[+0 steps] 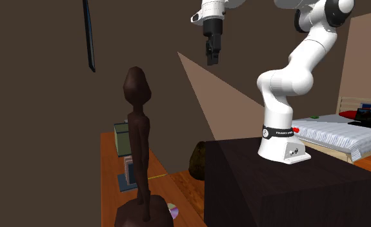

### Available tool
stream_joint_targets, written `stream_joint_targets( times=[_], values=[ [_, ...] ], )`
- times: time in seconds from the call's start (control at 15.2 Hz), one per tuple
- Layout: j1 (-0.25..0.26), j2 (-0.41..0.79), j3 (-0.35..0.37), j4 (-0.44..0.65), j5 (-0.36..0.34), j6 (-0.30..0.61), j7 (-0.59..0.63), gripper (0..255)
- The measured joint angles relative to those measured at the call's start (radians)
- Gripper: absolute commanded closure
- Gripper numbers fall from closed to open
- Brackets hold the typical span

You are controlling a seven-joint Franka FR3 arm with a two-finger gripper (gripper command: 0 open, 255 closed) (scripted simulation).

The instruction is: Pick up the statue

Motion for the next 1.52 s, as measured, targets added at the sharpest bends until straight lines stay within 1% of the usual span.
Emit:
stream_joint_targets(
  times=[0.13,0.26,0.46,0.66,0.73,0.92,1.12,1.25,1.39,1.52],
  values=[
    [0.000,-0.003,0.014,-0.006,0.008,0.005,0.023,0],
    [-0.001,-0.008,0.060,-0.025,0.035,0.029,0.102,0],
    [0.002,0.004,0.154,-0.049,0.087,0.084,0.256,0],
    [-0.001,0.020,0.245,-0.044,0.131,0.117,0.410,0],
    [-0.002,0.040,0.284,-0.043,0.148,0.141,0.469,0],
    [-0.020,0.101,0.372,-0.018,0.171,0.197,0.618,0],
    [-0.045,0.181,0.472,0.022,0.181,0.254,0.780,0],
    [-0.068,0.242,0.539,0.059,0.175,0.288,0.892,0],
    [-0.099,0.309,0.599,0.106,0.154,0.313,1.000,0],
    [-0.134,0.391,0.669,0.165,0.119,0.336,1.121,0]
  ],
)
